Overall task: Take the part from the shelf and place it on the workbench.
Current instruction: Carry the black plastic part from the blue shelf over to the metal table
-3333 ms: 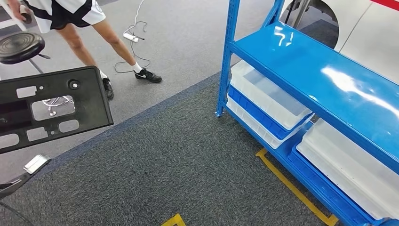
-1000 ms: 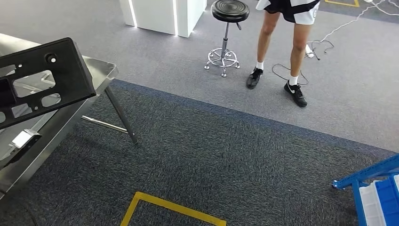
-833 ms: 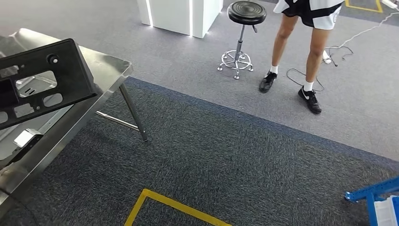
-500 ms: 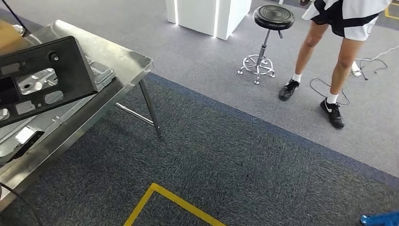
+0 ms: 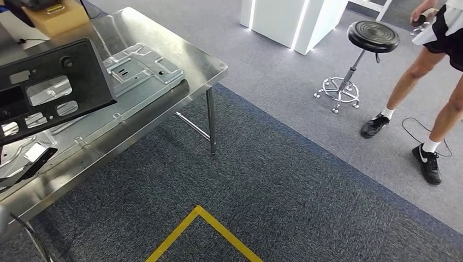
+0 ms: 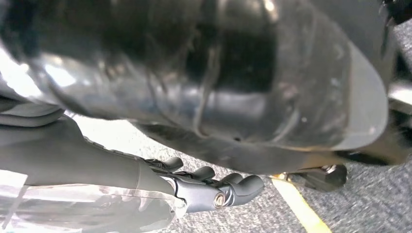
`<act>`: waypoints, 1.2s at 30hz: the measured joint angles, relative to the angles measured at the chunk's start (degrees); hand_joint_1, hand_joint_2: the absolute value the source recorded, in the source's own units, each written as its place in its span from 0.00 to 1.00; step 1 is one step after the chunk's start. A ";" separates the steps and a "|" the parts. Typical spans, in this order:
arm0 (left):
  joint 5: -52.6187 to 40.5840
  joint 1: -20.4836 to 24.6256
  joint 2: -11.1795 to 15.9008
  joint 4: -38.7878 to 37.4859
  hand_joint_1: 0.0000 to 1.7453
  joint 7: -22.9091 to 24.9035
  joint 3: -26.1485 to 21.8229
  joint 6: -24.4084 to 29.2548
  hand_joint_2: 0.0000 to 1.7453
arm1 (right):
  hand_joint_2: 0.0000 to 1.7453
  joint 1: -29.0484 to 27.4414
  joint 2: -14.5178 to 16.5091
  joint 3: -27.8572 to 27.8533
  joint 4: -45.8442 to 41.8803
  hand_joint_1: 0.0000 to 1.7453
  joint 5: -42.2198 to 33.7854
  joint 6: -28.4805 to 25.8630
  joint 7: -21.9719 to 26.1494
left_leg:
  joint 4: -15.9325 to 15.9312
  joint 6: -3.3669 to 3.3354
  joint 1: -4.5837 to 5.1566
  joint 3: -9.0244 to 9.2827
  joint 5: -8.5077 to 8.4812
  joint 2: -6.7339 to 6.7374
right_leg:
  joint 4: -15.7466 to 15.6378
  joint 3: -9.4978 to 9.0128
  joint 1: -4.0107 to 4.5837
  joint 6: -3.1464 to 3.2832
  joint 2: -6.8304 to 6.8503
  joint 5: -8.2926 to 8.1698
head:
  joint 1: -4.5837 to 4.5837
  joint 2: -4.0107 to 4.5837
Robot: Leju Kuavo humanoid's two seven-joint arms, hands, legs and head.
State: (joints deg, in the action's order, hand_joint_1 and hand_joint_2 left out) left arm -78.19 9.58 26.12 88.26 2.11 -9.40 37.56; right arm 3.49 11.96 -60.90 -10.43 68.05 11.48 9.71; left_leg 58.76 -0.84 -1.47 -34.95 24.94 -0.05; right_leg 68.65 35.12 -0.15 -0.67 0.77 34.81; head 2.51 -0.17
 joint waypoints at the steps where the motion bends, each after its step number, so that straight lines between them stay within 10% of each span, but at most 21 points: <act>1: 0.01 0.03 -0.08 -0.05 1.00 0.02 0.14 -0.01 1.00 | 0.00 -0.05 0.00 -0.03 0.01 0.00 -0.25 0.00 0.14 | 0.01 -0.21 0.19 -0.04 -0.01 -0.46 | 3.65 2.00 0.02 0.10 -0.44 1.30 | 0.00 0.00; 3: 0.03 -0.19 -0.14 -0.12 1.00 0.05 0.28 0.01 1.00 | 0.00 -0.12 0.00 -0.12 0.02 0.00 -0.68 0.08 0.49 | 0.02 -0.41 0.56 -0.04 -0.01 -1.36 | 6.66 4.14 0.10 0.46 -0.64 1.09 | 0.00 0.00; 7: 0.04 -0.45 -0.16 -0.11 1.00 0.12 0.32 0.06 1.00 | 0.00 -0.12 -0.01 -0.40 0.03 0.00 -1.24 0.20 0.82 | 0.06 -0.32 0.89 0.13 -0.02 -2.84 | -5.57 -0.62 0.85 2.12 -1.53 -6.43 | 0.01 0.00; 12: 0.06 -0.94 -0.10 -0.09 1.00 0.14 0.31 0.08 1.00 | 0.00 -0.09 0.02 -0.73 0.03 0.00 -1.30 0.23 0.85 | 0.05 1.03 0.74 -0.11 -0.01 -3.17 | -10.07 -2.36 1.17 2.86 -1.51 -7.98 | 0.02 -0.01; 18: -0.17 -1.11 -0.08 -0.08 1.00 0.14 0.39 0.01 1.00 | 0.00 -0.23 0.13 -1.12 0.09 0.00 -1.43 0.49 0.87 | 15.21 2.68 0.06 -6.53 7.66 -0.41 | -11.29 -2.66 0.50 3.28 -0.23 -8.78 | 0.05 0.00; 21: -0.86 -1.15 -0.14 -0.09 1.00 0.26 0.57 -0.31 1.00 | 0.00 -0.26 0.13 -1.20 0.10 0.00 -1.47 0.51 0.72 | 7.24 3.62 -0.55 -1.95 3.41 0.25 | -10.30 -2.44 0.09 2.49 0.21 -8.25 | 0.04 -0.01; 24: -1.34 -1.02 -0.17 -0.09 1.00 0.68 0.82 -0.80 1.00 | 0.00 -0.14 0.07 -1.22 0.11 0.00 -1.47 0.53 0.57 | 0.26 3.07 -0.41 1.81 1.78 0.34 | -8.90 -1.91 0.21 1.54 0.31 -7.42 | 0.06 -0.01; 29: -1.76 -0.94 -0.24 -0.09 1.00 0.95 1.33 -0.97 1.00 | 0.00 -0.16 0.01 -1.24 0.11 0.00 -1.47 0.54 0.54 | 0.12 2.14 -0.10 1.79 1.59 0.00 | -8.94 -1.80 0.48 3.98 0.26 -7.58 | 0.04 -0.01; 36: -1.85 -0.88 -0.24 -0.09 1.00 1.03 1.62 -1.03 1.00 | 0.00 -0.17 0.00 -1.24 0.11 0.00 -1.45 0.66 0.56 | 0.19 1.50 0.14 1.75 1.66 0.02 | -9.40 -1.93 0.32 3.15 0.22 -7.96 | 0.04 -0.01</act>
State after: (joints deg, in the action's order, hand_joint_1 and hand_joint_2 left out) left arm -80.04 8.70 25.88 88.17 3.14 -7.78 36.53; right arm 3.32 11.96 -62.14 -10.32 66.60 12.14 10.27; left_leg 58.95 0.66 -1.33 -33.20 26.60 -0.03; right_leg 59.25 33.19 0.17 2.49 0.98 26.85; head 2.56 -0.17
